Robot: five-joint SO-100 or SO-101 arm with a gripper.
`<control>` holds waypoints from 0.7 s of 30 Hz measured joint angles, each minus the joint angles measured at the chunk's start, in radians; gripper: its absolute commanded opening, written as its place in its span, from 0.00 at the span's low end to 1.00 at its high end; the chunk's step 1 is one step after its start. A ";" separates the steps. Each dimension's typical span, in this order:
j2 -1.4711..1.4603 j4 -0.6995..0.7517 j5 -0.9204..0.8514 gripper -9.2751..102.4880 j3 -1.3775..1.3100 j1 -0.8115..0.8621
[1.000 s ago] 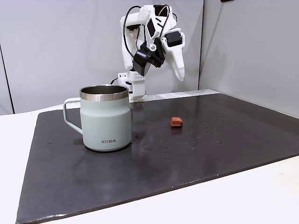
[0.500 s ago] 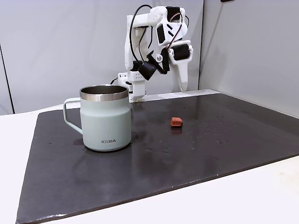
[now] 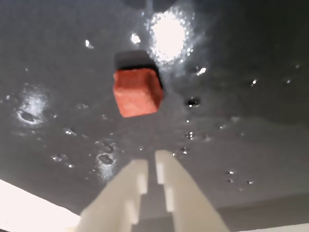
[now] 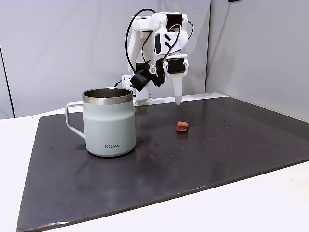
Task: Grasp a cube and put it in the cup.
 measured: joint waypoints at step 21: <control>-0.109 0.044 0.000 0.33 -0.067 -0.025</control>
